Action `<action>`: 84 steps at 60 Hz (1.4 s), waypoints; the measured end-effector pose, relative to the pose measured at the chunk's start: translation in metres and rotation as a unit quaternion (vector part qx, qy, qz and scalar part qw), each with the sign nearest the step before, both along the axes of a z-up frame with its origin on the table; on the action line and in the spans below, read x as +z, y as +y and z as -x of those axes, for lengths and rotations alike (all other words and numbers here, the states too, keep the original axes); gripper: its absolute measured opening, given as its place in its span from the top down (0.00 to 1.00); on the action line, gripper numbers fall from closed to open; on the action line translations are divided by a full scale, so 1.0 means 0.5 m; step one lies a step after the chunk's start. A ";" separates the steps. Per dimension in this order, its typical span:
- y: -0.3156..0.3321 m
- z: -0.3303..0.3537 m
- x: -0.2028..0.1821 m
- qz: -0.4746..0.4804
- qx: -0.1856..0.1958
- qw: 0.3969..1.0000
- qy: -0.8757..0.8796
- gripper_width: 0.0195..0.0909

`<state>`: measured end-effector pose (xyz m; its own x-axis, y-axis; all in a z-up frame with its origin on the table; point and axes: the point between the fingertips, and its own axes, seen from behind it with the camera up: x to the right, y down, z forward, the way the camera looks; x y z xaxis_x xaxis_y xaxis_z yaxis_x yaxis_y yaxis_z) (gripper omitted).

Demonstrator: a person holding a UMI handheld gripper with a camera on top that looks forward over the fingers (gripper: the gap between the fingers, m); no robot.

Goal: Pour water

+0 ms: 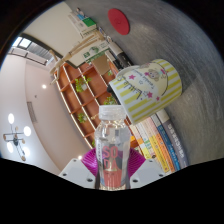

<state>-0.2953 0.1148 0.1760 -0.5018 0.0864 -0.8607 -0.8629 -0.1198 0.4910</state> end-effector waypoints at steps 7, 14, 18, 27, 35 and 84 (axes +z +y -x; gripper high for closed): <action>0.005 0.008 -0.016 0.012 0.012 1.000 -0.001 0.75; 0.006 0.011 -0.012 0.012 0.015 1.000 -0.015 0.75; 0.004 0.019 0.007 0.008 0.020 0.998 -0.051 0.75; -0.012 0.028 0.076 -0.011 0.037 0.959 -0.280 0.75; -0.029 -0.092 0.096 0.034 -0.007 0.809 -0.587 0.75; 0.021 -0.562 -0.166 0.234 -0.104 0.485 -0.836 0.71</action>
